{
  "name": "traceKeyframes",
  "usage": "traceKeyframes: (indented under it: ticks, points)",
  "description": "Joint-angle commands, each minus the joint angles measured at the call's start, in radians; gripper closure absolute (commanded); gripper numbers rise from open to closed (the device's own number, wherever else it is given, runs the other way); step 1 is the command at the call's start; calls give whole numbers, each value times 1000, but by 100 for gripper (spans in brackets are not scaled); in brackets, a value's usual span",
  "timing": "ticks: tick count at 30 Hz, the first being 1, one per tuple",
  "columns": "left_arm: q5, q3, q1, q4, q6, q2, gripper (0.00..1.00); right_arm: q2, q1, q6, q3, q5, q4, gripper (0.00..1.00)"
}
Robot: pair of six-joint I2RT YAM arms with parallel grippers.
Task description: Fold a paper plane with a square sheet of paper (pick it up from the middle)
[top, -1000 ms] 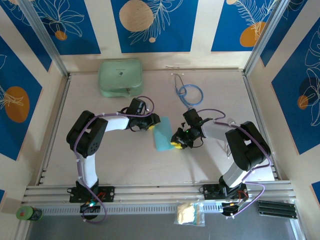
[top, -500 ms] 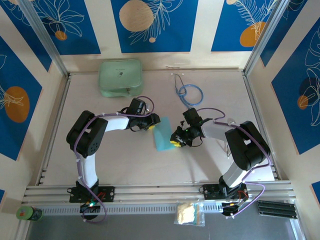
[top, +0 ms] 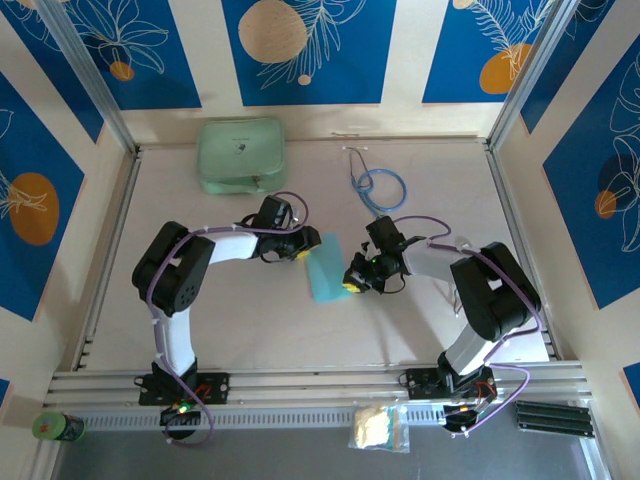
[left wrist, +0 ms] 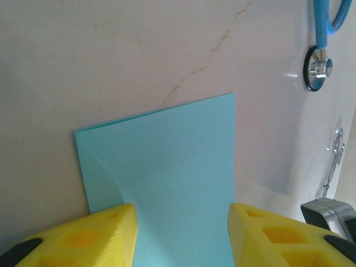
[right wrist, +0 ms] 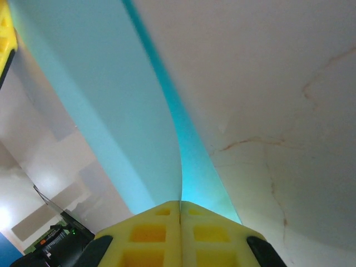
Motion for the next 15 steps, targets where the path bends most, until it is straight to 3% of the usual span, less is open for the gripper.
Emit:
traceKeyframes:
  ticks: [1, 3, 7, 15]
  points:
    - [14, 0, -4, 8, 20, -78, 54, -30, -7, -7, -8, -25, -39, 98]
    - [23, -12, -6, 21, 23, -87, 60, -28, -7, -2, -6, -23, -46, 100]
    - [35, -9, -10, 15, 26, -55, 64, -27, -10, 6, -5, -22, -51, 100]
    - [13, 38, -15, -80, 57, 16, 66, -28, -12, -6, 22, -28, -73, 100]
